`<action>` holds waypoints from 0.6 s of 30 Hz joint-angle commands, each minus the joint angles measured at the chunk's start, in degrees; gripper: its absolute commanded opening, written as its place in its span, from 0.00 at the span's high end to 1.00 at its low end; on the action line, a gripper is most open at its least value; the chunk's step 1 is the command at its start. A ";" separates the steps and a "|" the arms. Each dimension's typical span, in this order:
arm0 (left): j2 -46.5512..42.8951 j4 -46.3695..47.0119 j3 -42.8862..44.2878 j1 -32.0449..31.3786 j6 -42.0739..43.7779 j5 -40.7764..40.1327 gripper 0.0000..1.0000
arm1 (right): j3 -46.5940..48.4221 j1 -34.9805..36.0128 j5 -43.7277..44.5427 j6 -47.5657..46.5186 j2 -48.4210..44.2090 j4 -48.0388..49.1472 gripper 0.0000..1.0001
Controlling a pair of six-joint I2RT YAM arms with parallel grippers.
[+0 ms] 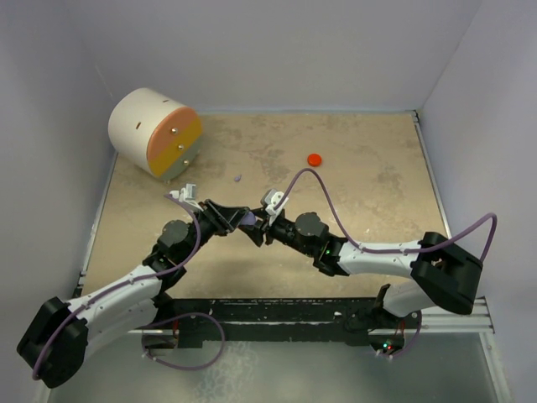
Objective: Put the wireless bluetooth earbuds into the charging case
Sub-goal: Pick up the charging case at the center of the board.
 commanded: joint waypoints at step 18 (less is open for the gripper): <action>0.05 2.03 -0.35 0.31 2.24 1.24 0.66 | 3.42 0.22 -0.06 -1.06 1.25 2.25 1.00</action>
